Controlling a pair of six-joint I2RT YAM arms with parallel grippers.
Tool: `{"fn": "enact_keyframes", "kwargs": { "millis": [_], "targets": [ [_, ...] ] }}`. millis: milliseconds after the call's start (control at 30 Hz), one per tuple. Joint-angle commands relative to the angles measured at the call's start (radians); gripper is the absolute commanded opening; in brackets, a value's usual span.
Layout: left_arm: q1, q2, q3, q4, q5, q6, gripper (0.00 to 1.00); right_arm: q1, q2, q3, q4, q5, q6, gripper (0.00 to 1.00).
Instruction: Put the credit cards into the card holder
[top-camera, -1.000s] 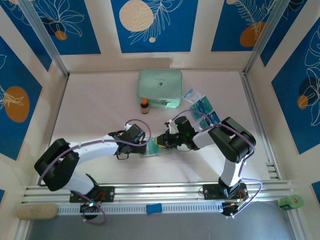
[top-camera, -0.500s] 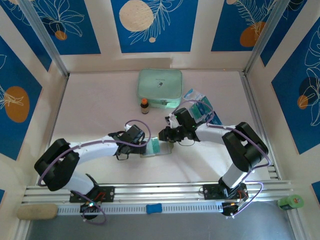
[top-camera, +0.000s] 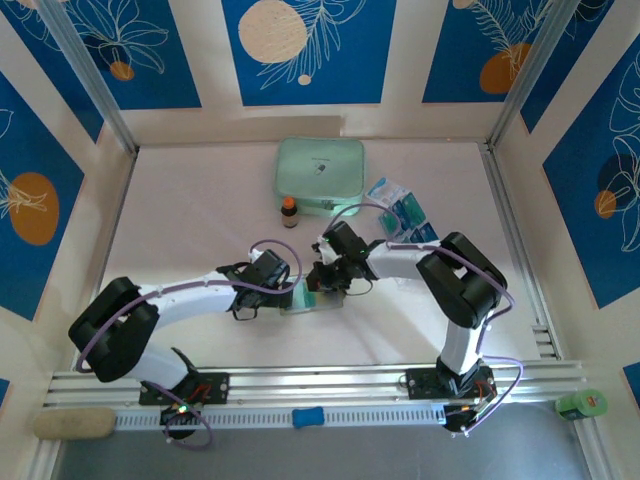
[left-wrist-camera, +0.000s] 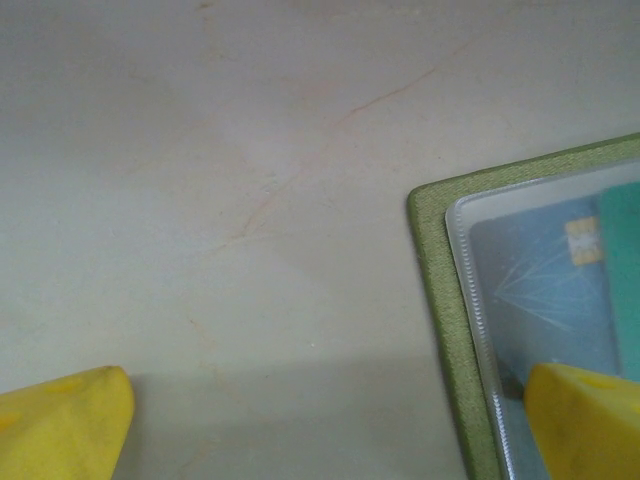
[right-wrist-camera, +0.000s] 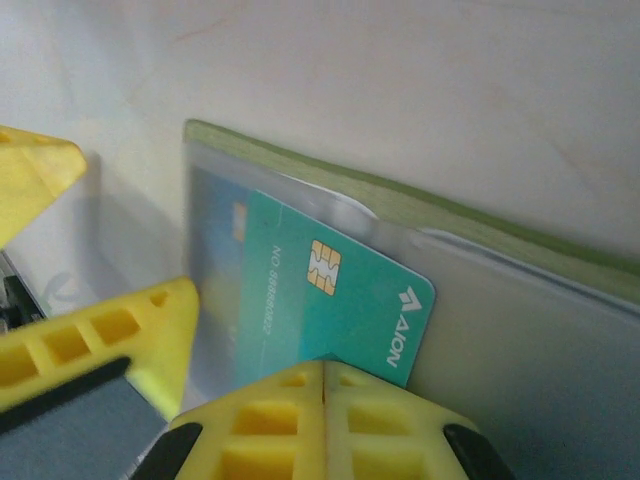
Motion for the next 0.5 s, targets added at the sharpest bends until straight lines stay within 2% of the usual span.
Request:
{"fn": "enact_keyframes", "kwargs": {
  "millis": [0, 167, 467],
  "targets": [
    [0.0, -0.014, 0.0, -0.009, -0.01, 0.011, 1.0, 0.042, 0.05, 0.03, -0.043, 0.007, 0.021, 0.04],
    [0.002, -0.054, 0.014, -0.034, -0.026, 0.017, 1.0, 0.063, 0.058, 0.067, -0.05, 0.007, 0.037, 0.03],
    [0.007, -0.111, -0.02, -0.053, -0.044, 0.002, 1.0, 0.02, -0.043, 0.06, -0.078, -0.003, 0.037, 0.03]
  ]
}}
